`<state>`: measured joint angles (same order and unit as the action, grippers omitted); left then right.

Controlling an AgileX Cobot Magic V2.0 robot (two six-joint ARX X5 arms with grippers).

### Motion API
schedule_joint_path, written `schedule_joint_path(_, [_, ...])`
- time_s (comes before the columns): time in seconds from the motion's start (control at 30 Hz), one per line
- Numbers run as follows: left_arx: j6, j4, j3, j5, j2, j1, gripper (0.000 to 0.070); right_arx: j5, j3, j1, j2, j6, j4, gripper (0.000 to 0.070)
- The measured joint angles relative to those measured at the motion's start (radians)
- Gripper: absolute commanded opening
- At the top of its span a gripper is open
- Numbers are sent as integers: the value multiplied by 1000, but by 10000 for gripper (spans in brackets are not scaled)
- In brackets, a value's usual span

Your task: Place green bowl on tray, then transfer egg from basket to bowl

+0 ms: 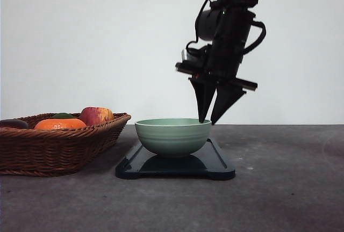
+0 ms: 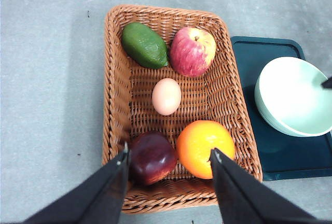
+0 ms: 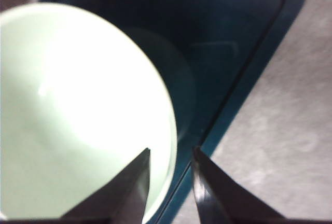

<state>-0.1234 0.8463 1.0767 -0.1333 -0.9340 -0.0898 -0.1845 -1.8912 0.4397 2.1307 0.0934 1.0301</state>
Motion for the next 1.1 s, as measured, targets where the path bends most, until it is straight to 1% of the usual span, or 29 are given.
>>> schedule_joint_path(0.13, [0, 3, 0, 0, 0, 0, 311, 9, -2, 0, -85, -8, -15, 157])
schedule_joint_path(0.3, [0, 30, 0, 0, 0, 0, 311, 6, -4, 0, -222, -11, -100, 158])
schedule_joint_path(0.37, [0, 32, 0, 0, 0, 0, 311, 6, 39, 0, -277, -12, -156, 157])
schedule_joint_path(0.43, [0, 34, 0, 0, 0, 0, 310, 6, 119, 3, -333, -12, -226, 158])
schedule_joint_path(0.53, [0, 38, 0, 0, 0, 0, 311, 2, 285, 14, -416, -15, -355, 157])
schedule_joint_path(0.6, [0, 38, 0, 0, 0, 0, 311, 0, 398, 19, -475, -29, -429, 157])
schedule_joint_path(0.67, [0, 37, 0, 0, 0, 0, 311, 0, 500, 19, -539, -54, -474, 157])
schedule_joint_path(0.8, [0, 24, 0, 0, 0, 0, 311, 1, 679, 16, -676, -92, -524, 157])
schedule_joint_path(0.93, [0, 7, 0, 0, 0, 0, 310, 2, 834, 7, -798, -105, -547, 158])
schedule_joint_path(1.1, [0, 3, 0, -7, 0, 0, 311, 6, 978, -3, -962, -113, -554, 158])
